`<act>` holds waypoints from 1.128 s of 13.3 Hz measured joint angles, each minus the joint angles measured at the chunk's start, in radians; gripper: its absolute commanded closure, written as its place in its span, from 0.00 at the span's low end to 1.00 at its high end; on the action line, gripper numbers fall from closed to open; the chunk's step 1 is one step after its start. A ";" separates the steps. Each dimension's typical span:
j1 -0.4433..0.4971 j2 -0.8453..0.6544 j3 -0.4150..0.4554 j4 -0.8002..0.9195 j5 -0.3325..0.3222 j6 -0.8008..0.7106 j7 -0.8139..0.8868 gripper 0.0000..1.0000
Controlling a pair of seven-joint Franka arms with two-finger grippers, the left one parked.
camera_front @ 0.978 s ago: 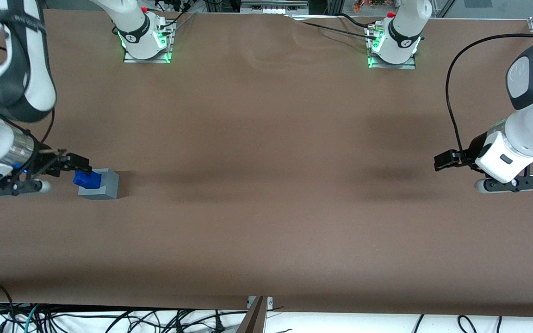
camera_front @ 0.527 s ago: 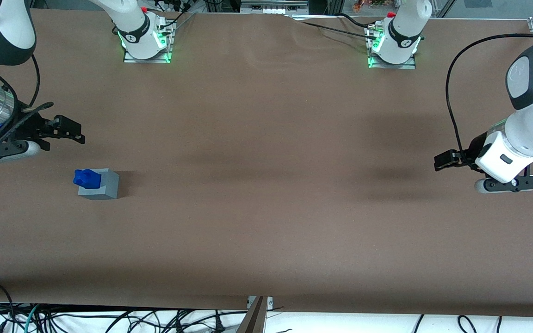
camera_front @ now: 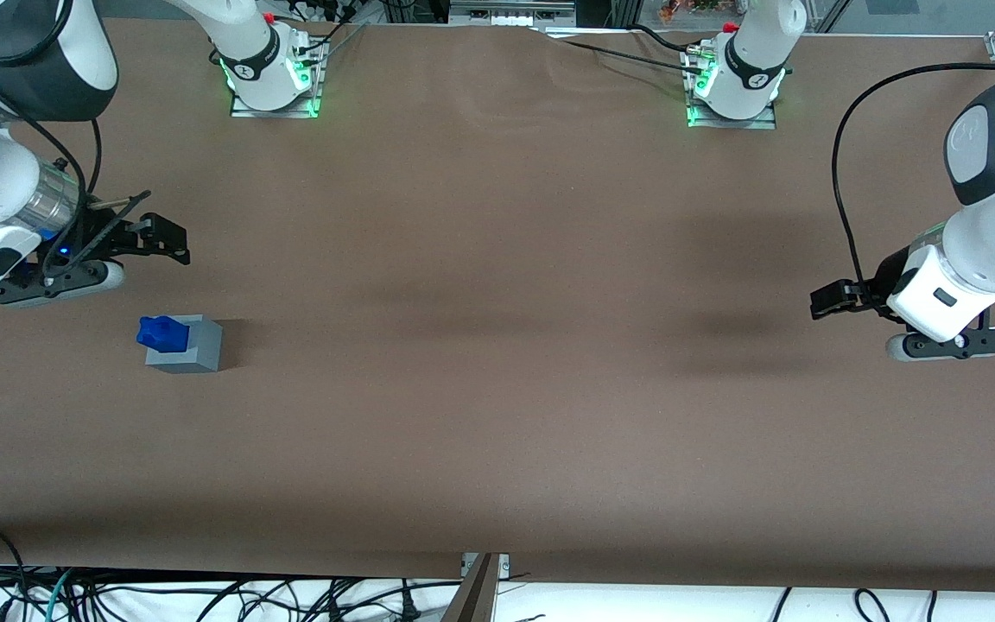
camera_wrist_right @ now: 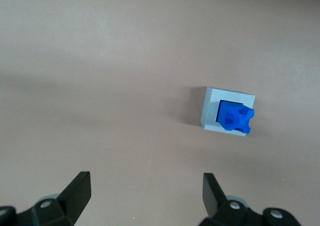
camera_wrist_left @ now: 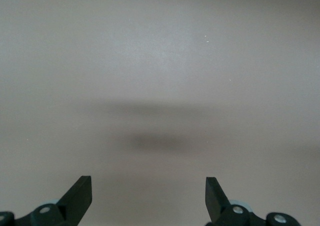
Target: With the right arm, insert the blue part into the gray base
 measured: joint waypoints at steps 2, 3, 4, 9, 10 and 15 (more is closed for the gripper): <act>-0.072 -0.015 0.073 0.001 -0.008 -0.020 0.008 0.01; -0.139 -0.026 0.135 0.001 -0.018 -0.032 0.008 0.01; -0.196 -0.039 0.186 0.002 -0.028 -0.043 0.008 0.01; -0.255 -0.078 0.232 0.028 -0.044 -0.066 0.005 0.01; -0.255 -0.078 0.235 0.038 -0.048 -0.073 0.005 0.01; -0.255 -0.078 0.237 0.050 -0.059 -0.084 0.005 0.01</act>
